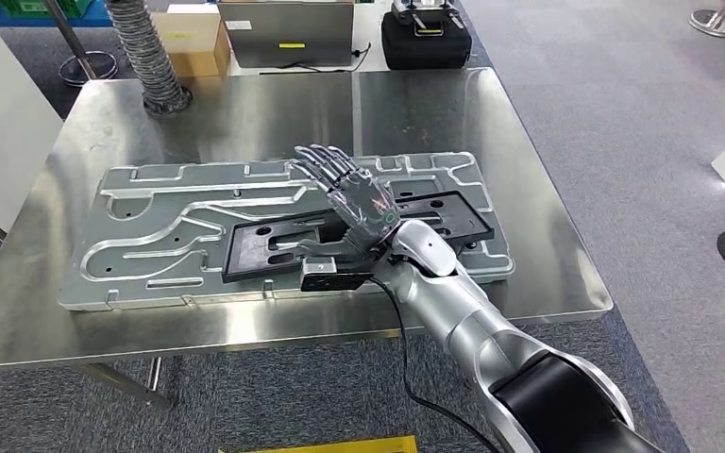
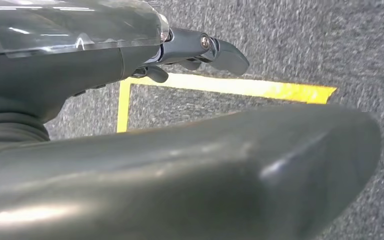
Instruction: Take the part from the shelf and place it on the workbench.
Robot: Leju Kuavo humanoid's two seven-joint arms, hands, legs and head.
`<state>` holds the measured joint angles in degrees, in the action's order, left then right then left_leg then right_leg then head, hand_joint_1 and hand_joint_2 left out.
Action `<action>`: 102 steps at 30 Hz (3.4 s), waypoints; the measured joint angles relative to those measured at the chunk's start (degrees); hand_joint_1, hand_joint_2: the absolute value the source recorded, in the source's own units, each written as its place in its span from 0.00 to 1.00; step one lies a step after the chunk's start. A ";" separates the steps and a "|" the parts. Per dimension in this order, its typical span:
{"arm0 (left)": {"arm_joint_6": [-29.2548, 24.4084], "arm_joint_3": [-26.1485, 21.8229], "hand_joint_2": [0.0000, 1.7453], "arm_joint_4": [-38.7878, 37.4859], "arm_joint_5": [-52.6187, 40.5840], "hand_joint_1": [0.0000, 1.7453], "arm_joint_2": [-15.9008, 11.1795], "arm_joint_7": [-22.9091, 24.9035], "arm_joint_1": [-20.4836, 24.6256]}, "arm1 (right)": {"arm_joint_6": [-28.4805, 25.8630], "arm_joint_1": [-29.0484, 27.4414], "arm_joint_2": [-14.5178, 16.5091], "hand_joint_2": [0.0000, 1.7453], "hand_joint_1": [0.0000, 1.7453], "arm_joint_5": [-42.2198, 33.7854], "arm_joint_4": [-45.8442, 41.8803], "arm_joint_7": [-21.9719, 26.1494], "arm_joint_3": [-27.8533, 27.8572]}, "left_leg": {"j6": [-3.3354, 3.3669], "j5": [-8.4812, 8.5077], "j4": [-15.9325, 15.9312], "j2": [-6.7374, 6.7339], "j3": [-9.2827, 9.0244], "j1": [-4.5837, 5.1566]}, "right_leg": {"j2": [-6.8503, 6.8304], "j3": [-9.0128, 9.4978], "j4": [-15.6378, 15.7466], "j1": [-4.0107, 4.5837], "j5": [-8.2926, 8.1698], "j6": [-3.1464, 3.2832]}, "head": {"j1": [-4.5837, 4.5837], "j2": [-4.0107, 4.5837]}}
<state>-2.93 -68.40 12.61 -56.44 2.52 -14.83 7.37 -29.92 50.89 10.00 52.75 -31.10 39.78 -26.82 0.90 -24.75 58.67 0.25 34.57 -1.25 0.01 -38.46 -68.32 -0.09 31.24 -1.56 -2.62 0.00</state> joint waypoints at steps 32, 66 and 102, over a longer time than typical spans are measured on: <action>0.00 0.00 0.00 0.00 0.01 0.00 -0.02 -0.01 0.09 | 0.00 -0.21 -0.02 0.00 0.00 -0.01 -0.14 0.00 0.04 | 0.38 1.40 0.34 -0.09 1.78 0.16 | 0.00 -1.49 -4.74 -0.18 3.14 -0.34 | 0.00 0.00; 0.00 0.01 0.00 -0.02 0.01 0.00 -0.08 0.01 0.30 | 0.02 -0.13 -0.09 0.00 0.00 -0.01 -0.39 0.00 0.11 | 0.02 2.35 0.28 -0.29 3.00 0.05 | -0.07 -0.60 -4.21 -0.22 -1.86 -0.40 | -0.01 0.00; -0.02 0.01 0.00 -0.02 0.01 0.00 0.17 -0.01 0.30 | 0.00 0.34 -0.06 0.00 0.00 -0.02 -0.68 0.00 0.17 | -0.72 1.85 -0.51 -0.41 1.67 0.23 | -0.14 8.20 11.34 0.54 -3.22 1.00 | -0.02 0.00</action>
<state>-2.95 -68.39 12.59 -56.43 2.69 -14.84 7.68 -29.92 51.23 9.94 52.73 -31.78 39.78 -26.64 0.19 -22.90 58.16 -0.16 36.23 -1.02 -0.14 -30.26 -56.98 0.45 28.02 -0.55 -2.64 0.00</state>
